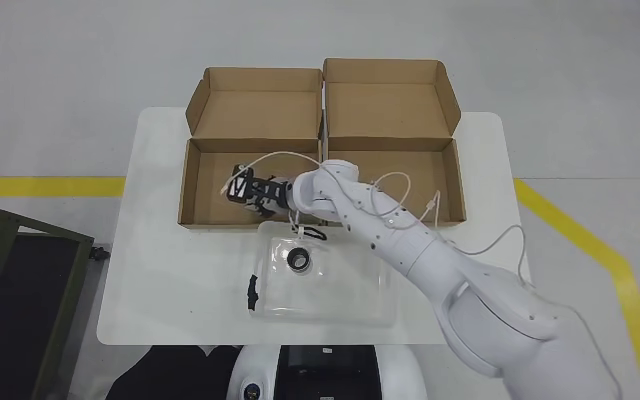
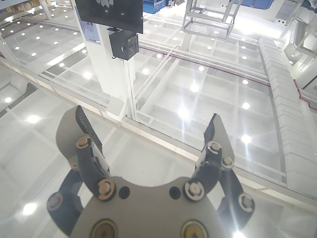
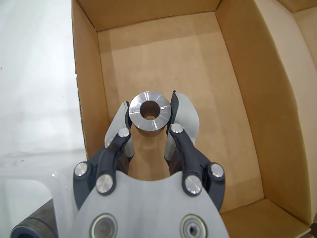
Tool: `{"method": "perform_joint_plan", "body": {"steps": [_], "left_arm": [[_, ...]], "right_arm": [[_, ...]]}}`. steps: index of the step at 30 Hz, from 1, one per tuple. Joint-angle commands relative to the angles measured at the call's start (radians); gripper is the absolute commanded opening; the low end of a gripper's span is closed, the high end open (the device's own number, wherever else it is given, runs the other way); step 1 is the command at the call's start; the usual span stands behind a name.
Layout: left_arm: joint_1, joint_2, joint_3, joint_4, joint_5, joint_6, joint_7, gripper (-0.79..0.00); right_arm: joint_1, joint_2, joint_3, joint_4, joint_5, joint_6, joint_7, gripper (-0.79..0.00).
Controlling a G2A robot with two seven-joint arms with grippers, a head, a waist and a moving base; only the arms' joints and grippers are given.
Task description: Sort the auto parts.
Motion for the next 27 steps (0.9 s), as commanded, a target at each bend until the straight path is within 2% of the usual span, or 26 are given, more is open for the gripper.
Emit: {"method": "perform_joint_plan", "body": {"steps": [1, 2, 5, 6, 8, 9, 11, 19, 27], "left_arm": [[0.0, 0.0, 0.0, 0.0, 0.0, 0.0, 0.0, 0.0], [0.0, 0.0, 0.0, 0.0, 0.0, 0.0, 0.0, 0.0], [0.0, 0.0, 0.0, 0.0, 0.0, 0.0, 0.0, 0.0], [0.0, 0.0, 0.0, 0.0, 0.0, 0.0, 0.0, 0.0], [0.0, 0.0, 0.0, 0.0, 0.0, 0.0, 0.0, 0.0], [0.0, 0.0, 0.0, 0.0, 0.0, 0.0, 0.0, 0.0], [0.0, 0.0, 0.0, 0.0, 0.0, 0.0, 0.0, 0.0], [0.0, 0.0, 0.0, 0.0, 0.0, 0.0, 0.0, 0.0], [0.0, 0.0, 0.0, 0.0, 0.0, 0.0, 0.0, 0.0]], "right_arm": [[0.002, -0.007, 0.001, 0.014, -0.008, -0.001, 0.001, -0.594], [0.003, -0.011, 0.002, 0.019, -0.011, -0.001, 0.0, -0.474], [0.005, -0.02, 0.005, 0.033, -0.019, -0.003, -0.004, -0.394], [0.005, -0.023, 0.007, 0.037, -0.022, -0.005, -0.007, -0.274], [0.007, -0.028, 0.009, 0.042, -0.029, -0.01, -0.014, -0.114], [0.007, -0.03, 0.011, 0.044, -0.032, -0.013, -0.019, -0.058], [0.007, -0.032, 0.014, 0.043, -0.039, -0.024, -0.03, 0.0], [0.006, -0.009, 0.064, -0.023, -0.079, -0.071, -0.094, 0.0], [-0.074, 0.07, 0.162, -0.255, -0.154, -0.089, -0.049, 0.0]]}}
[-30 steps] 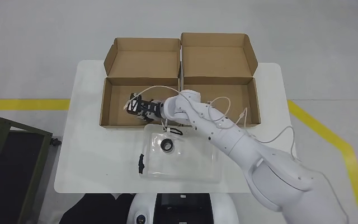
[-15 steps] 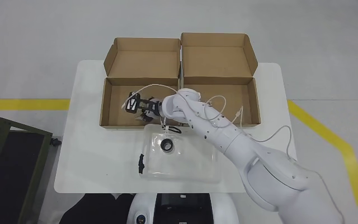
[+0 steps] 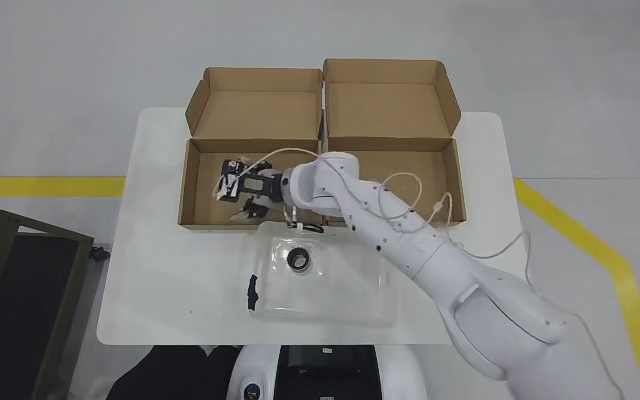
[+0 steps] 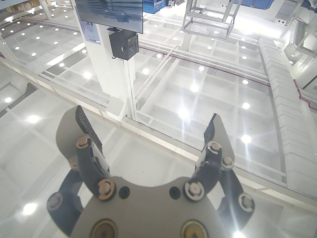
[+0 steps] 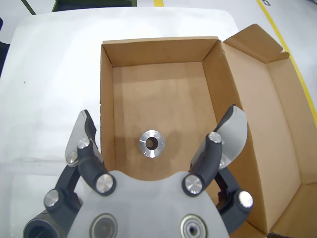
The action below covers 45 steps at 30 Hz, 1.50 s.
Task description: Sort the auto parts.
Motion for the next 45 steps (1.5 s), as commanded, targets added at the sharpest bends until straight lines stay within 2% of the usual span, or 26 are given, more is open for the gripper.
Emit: {"method": "perform_joint_plan", "body": {"steps": [1, 11, 19, 30, 45], "left_arm": [[0.0, 0.0, 0.0, 0.0, 0.0, 0.0, 0.0, 0.0], [0.0, 0.0, 0.0, 0.0, 0.0, 0.0, 0.0, 0.0], [0.0, 0.0, 0.0, 0.0, 0.0, 0.0, 0.0, 0.0], [0.0, 0.0, 0.0, 0.0, 0.0, 0.0, 0.0, 0.0], [0.0, 0.0, 0.0, 0.0, 0.0, 0.0, 0.0, 0.0]], "right_arm": [[-0.032, 0.026, 0.037, -0.082, -0.015, -0.006, 0.022, 0.0], [-0.287, 0.155, 0.26, -0.535, -0.071, -0.102, 0.235, 0.0], [-0.483, 0.217, 0.362, -0.783, -0.13, -0.192, 0.328, 0.0], [-0.638, 0.265, 0.421, -0.873, -0.216, -0.288, 0.295, 0.0], [-0.67, 0.286, 0.389, -0.81, -0.349, -0.293, 0.221, 0.0]]}}
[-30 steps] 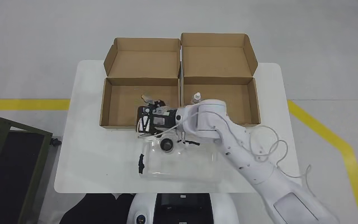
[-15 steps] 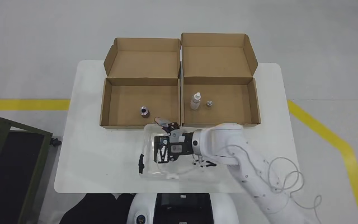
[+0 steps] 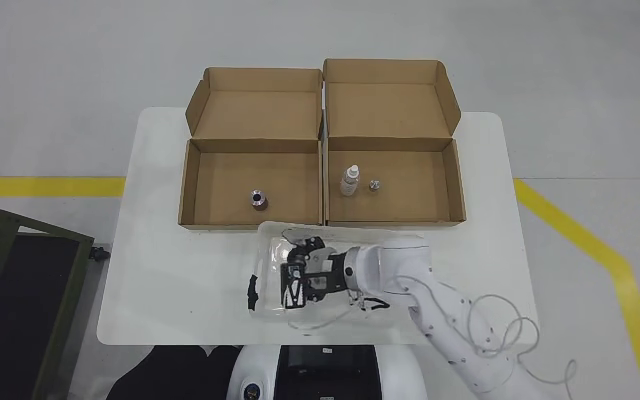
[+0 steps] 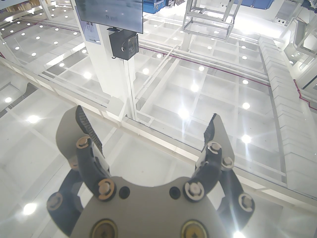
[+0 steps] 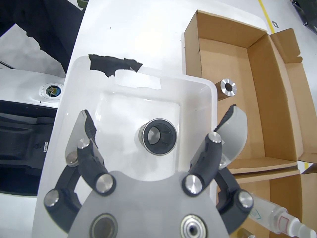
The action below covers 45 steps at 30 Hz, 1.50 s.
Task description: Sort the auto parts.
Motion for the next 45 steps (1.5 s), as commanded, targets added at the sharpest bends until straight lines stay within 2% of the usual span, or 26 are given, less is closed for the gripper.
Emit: {"method": "perform_joint_plan", "body": {"steps": [1, 17, 26, 35, 40, 43, 45], "left_arm": [[0.0, 0.0, 0.0, 0.0, 0.0, 0.0, 0.0, 0.0], [0.0, 0.0, 0.0, 0.0, 0.0, 0.0, 0.0, 0.0], [0.0, 0.0, 0.0, 0.0, 0.0, 0.0, 0.0, 0.0], [0.0, 0.0, 0.0, 0.0, 0.0, 0.0, 0.0, 0.0], [0.0, 0.0, 0.0, 0.0, 0.0, 0.0, 0.0, 0.0], [0.0, 0.0, 0.0, 0.0, 0.0, 0.0, 0.0, 0.0], [0.0, 0.0, 0.0, 0.0, 0.0, 0.0, 0.0, 0.0]], "right_arm": [[0.005, 0.001, -0.003, 0.016, -0.008, 0.005, -0.005, 0.0], [0.052, 0.004, -0.035, 0.126, -0.013, 0.016, -0.011, -0.006], [0.071, 0.005, -0.047, 0.169, -0.006, 0.021, -0.029, -0.092], [0.081, 0.007, -0.055, 0.188, -0.001, 0.036, -0.039, -0.376], [0.087, 0.009, -0.06, 0.2, 0.002, 0.034, -0.051, -0.419], [0.089, 0.01, -0.061, 0.202, 0.003, 0.035, -0.058, -0.474], [0.09, 0.011, -0.06, 0.203, 0.005, 0.035, -0.063, -0.56]]}}
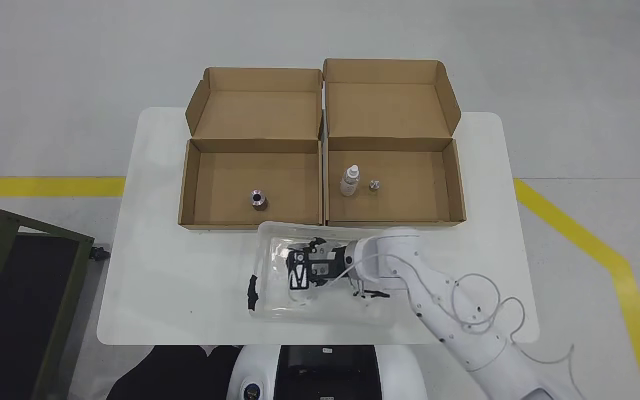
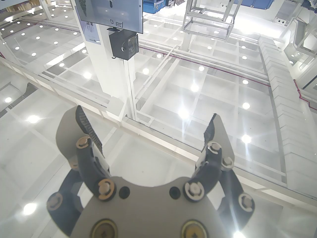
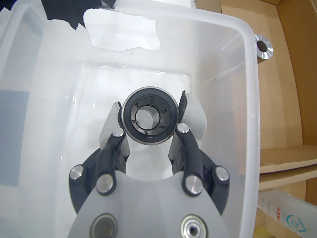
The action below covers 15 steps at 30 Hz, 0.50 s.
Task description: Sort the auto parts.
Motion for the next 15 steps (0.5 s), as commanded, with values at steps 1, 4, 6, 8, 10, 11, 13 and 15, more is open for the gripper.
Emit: {"method": "perform_joint_plan", "body": {"steps": [1, 4, 6, 8, 10, 11, 13, 15], "left_arm": [[0.0, 0.0, 0.0, 0.0, 0.0, 0.0, 0.0, 0.0], [0.0, 0.0, 0.0, 0.0, 0.0, 0.0, 0.0, 0.0], [0.0, 0.0, 0.0, 0.0, 0.0, 0.0, 0.0, 0.0], [0.0, 0.0, 0.0, 0.0, 0.0, 0.0, 0.0, 0.0], [0.0, 0.0, 0.0, 0.0, 0.0, 0.0, 0.0, 0.0], [0.0, 0.0, 0.0, 0.0, 0.0, 0.0, 0.0, 0.0], [0.0, 0.0, 0.0, 0.0, 0.0, 0.0, 0.0, 0.0], [0.0, 0.0, 0.0, 0.0, 0.0, 0.0, 0.0, 0.0]], "right_arm": [[0.001, 0.001, 0.002, -0.001, 0.002, -0.003, -0.006, -0.606], [-0.003, 0.006, 0.007, -0.013, 0.009, -0.018, -0.018, -0.785], [-0.01, 0.01, 0.015, -0.028, 0.012, -0.028, -0.024, -0.785], [-0.017, 0.014, 0.024, -0.046, 0.018, -0.039, -0.032, -0.785], [-0.025, 0.019, 0.035, -0.066, 0.024, -0.05, -0.038, -0.785], [-0.03, 0.022, 0.041, -0.077, 0.028, -0.055, -0.041, -0.785], [-0.039, 0.027, 0.052, -0.099, 0.037, -0.065, -0.045, -0.785], [-0.047, 0.032, 0.065, -0.124, 0.047, -0.075, -0.049, -0.785]]}}
